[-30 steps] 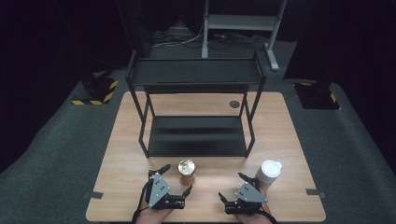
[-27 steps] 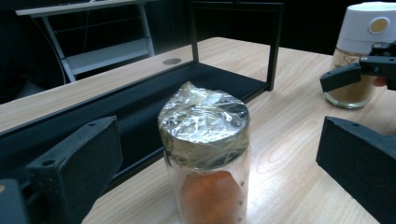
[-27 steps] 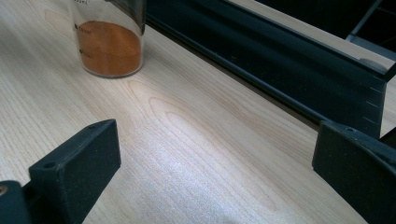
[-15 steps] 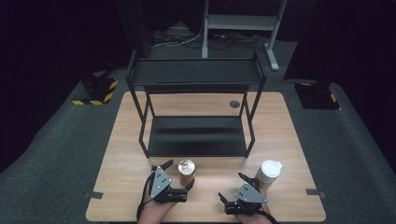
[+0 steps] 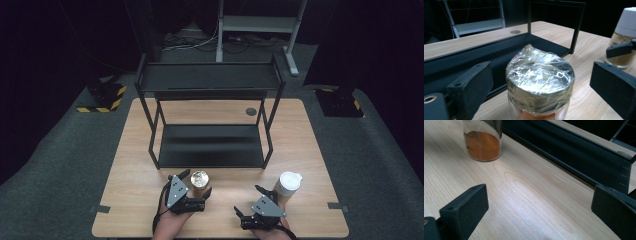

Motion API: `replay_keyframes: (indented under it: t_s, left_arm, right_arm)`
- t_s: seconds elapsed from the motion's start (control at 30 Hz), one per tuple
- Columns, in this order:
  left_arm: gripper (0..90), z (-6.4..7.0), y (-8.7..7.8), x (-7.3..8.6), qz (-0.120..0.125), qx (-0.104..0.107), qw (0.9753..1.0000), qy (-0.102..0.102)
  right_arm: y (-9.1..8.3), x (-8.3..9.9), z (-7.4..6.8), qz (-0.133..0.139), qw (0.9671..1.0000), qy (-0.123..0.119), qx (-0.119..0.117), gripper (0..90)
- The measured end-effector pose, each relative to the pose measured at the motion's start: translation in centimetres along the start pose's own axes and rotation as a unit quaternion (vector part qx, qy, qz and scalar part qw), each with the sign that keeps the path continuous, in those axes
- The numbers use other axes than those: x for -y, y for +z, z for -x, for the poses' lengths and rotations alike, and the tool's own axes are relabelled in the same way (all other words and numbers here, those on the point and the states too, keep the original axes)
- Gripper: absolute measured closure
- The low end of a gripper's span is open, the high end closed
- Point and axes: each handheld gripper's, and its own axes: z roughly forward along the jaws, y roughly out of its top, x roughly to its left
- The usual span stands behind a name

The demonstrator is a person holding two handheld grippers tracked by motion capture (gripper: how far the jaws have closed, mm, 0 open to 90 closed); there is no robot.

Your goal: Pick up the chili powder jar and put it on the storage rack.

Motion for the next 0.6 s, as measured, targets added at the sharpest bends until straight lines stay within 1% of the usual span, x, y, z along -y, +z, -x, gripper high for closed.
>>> replay_keyframes:
  t_s: [0.1, 0.17, 0.23, 0.27, 0.37, 0.47, 0.53, 0.6]
  left_arm:
    - [11.8, 0.23, -0.06, 0.09, -0.001, -0.011, 0.9999, -0.001]
    - [15.3, 0.29, -0.10, 0.16, 0.000, -0.012, 0.9999, -0.003]
    - [17.3, 0.15, -0.07, 0.21, 0.000, -0.009, 0.9999, -0.005]
    - [18.7, 0.02, 0.05, 0.26, -0.002, -0.006, 0.9999, -0.014]
    - [21.6, -0.11, 0.18, 0.32, -0.003, -0.005, 0.9998, -0.019]
    - [26.9, -0.32, 0.29, 0.43, -0.002, 0.000, 0.9998, -0.017]
    - [31.0, -0.51, 0.26, 0.63, 0.004, 0.007, 0.9997, -0.023]
    - [31.9, -0.61, 0.30, 0.76, 0.007, 0.010, 0.9996, -0.025]
  right_arm:
    - [-0.02, 0.05, -0.05, 0.002, 1.0000, -0.002, 0.000, 0.1]
    - [-0.03, 0.07, -0.10, 0.002, 1.0000, -0.003, 0.002, 0.1]
    - [-0.03, 0.07, -0.10, 0.002, 1.0000, -0.003, 0.002, 0.0]
    - [-0.03, 0.06, -0.09, 0.002, 1.0000, -0.003, 0.001, 0.1]
    - [-0.01, 0.04, -0.08, 0.001, 1.0000, -0.003, 0.001, 0.1]
    - [-0.02, 0.05, -0.12, 0.002, 1.0000, -0.002, 0.002, 0.1]
    - [-0.04, 0.06, -0.05, 0.002, 1.0000, 0.002, 0.002, 0.1]
    - [-0.02, 0.08, 0.03, 0.002, 1.0000, 0.004, 0.002, 0.1]
